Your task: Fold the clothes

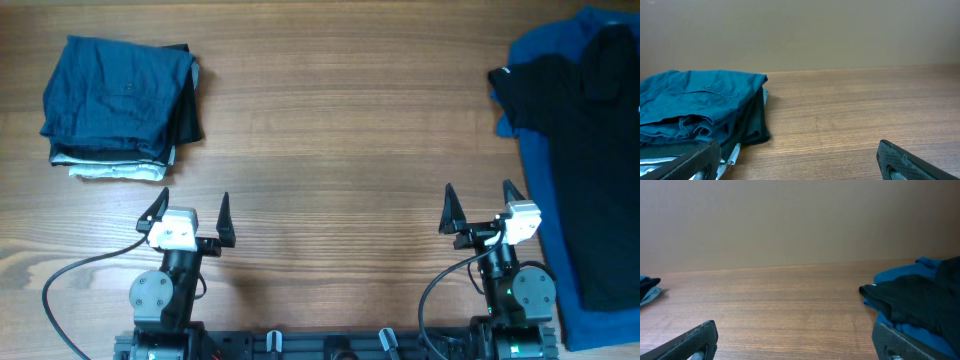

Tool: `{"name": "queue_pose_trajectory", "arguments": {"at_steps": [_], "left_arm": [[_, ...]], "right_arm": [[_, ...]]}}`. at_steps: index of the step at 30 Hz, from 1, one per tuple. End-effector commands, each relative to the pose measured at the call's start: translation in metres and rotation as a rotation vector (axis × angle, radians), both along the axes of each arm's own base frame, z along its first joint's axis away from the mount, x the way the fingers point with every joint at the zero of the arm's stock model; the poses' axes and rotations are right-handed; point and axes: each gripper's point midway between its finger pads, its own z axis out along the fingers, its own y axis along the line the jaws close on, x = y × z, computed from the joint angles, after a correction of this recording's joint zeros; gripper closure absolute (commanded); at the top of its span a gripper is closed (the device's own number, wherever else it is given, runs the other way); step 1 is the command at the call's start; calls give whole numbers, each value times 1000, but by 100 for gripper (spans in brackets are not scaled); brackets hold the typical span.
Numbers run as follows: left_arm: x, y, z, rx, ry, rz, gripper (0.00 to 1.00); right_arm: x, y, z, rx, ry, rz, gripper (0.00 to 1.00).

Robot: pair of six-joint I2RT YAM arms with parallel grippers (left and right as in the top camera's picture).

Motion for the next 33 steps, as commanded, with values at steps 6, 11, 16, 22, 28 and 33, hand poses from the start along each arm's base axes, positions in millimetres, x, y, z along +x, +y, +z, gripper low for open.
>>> {"name": "queue_pose_trajectory", "arguments": {"at_steps": [6,11,16,22,28,33], "left_arm": [[0,3,-2,17,-1,14,0],[0,3,-2,17,-1,14,0],[0,3,-2,17,-1,14,0],[0,3,-2,17,-1,14,0],[0,3,-2,17,-1,14,0],[0,3,-2,17,-1,14,0]], "right_arm": [[0,-4,1,-20,-7,-22,1],[0,-4,1,-20,-7,-23,0],[0,-4,1,-19,-7,-22,0],[0,-4,1,-19,-7,-22,0],[0,-4,1,-19,-7,-23,0],[0,1,3,23,-13,8,0]]}}
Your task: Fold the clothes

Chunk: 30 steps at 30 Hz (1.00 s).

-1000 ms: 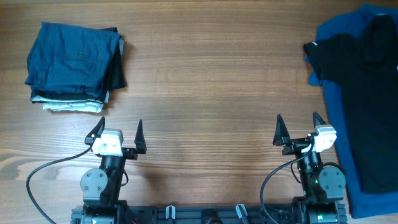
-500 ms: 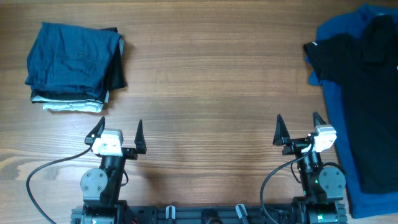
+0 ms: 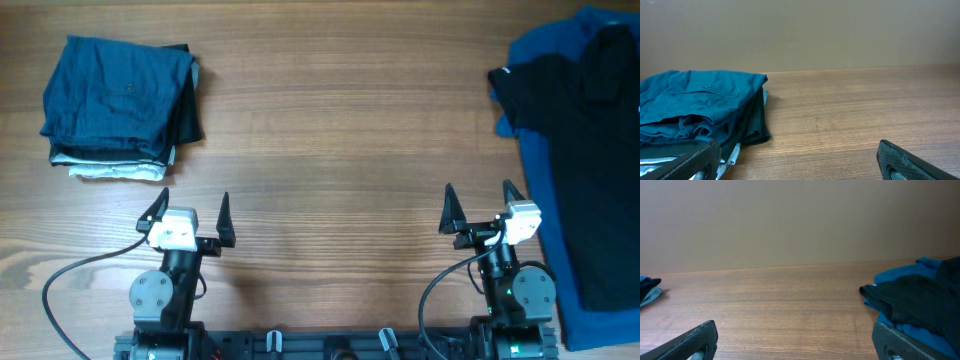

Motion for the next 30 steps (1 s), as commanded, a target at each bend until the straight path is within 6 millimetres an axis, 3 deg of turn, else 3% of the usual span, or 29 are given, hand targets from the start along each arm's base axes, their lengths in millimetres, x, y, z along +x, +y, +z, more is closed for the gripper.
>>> {"name": "queue_pose_trajectory", "arguments": {"at_steps": [1,5,9,14,17,23,30], "left_arm": [[0,3,-2,17,-1,14,0],[0,3,-2,17,-1,14,0],[0,3,-2,17,-1,14,0],[0,3,-2,17,-1,14,0],[0,3,-2,17,-1,14,0],[0,3,-2,17,-1,14,0],[0,3,-2,17,-1,14,0]], "right_arm": [[-1,3,6,67,-20,22,0],[-9,26,36,135,-79,164,0],[-24,17,86,134,-114,115,0],[-50,17,169,98,-175,116,0],[-50,16,197,101,-151,108,0],[-4,17,226,44,120,101,0],[67,-4,203,-50,564,-22,0]]}}
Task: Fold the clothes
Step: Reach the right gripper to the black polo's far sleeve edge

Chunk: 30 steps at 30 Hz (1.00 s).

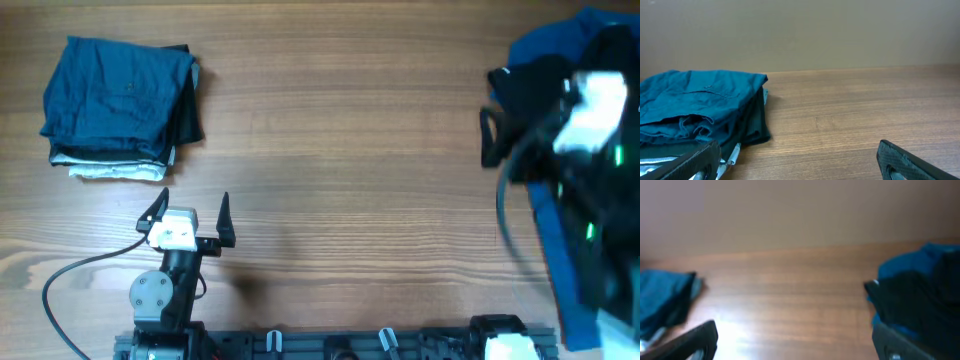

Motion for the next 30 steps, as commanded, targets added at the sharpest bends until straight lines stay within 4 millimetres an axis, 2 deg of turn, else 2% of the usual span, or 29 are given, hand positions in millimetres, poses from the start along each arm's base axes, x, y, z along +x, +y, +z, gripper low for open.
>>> {"name": "queue_pose_trajectory", "arguments": {"at_steps": [1,3,4,7,9,10,11,14,17,20,21,25,30], "left_arm": [[0,3,-2,17,-1,14,0],[0,3,-2,17,-1,14,0],[0,3,-2,17,-1,14,0],[0,3,-2,17,-1,14,0],[0,3,-2,17,-1,14,0],[0,3,-2,17,-1,14,0],[0,3,-2,17,-1,14,0],[0,3,-2,17,-1,14,0],[0,3,-2,17,-1,14,0],[0,3,-2,17,-1,14,0],[0,3,-2,17,-1,14,0],[0,3,-2,17,-1,14,0],[0,3,-2,17,-1,14,0]], "right_arm": [[39,-14,-1,-77,114,-51,0],[64,-19,-18,-109,194,-63,0],[90,-21,-48,-172,269,-29,0],[114,-21,-84,-220,353,14,0],[130,-25,-97,-241,363,8,0],[139,-32,-104,-220,371,-45,0],[150,-48,-113,-189,379,-151,0],[169,-84,-139,-163,411,-294,6],[184,-111,-168,-162,445,-336,12],[202,-138,-207,-152,482,-382,17],[208,-147,-228,-148,505,-397,18],[212,-157,-278,-149,589,-400,19],[229,-145,-326,-193,615,-247,19]]}}
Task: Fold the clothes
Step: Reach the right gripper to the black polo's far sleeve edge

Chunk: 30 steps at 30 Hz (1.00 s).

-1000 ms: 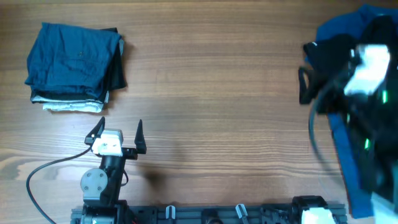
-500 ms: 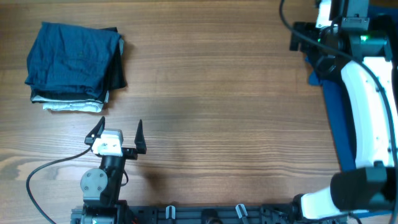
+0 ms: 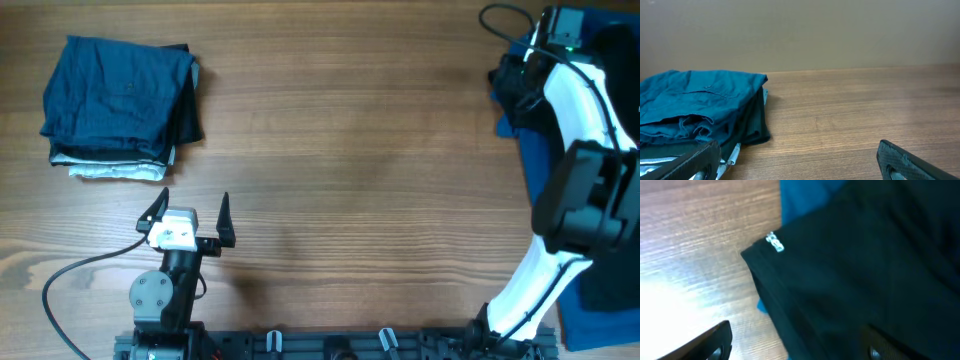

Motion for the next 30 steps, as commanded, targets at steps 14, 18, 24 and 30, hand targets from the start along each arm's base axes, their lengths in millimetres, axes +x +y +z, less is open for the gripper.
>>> {"name": "queue_pose_trajectory", "arguments": {"at_steps": [14,18,24,30], "left_arm": [[0,3,-2,17,0,14,0],[0,3,-2,17,0,14,0],[0,3,-2,17,0,14,0],[0,3,-2,17,0,14,0]], "right_arm": [[45,15,-34,7,-98,191,30],[46,15,-35,7,-98,192,30],[39,20,-62,16,-44,210,31],[40,25,-71,11,-34,221,50]]}}
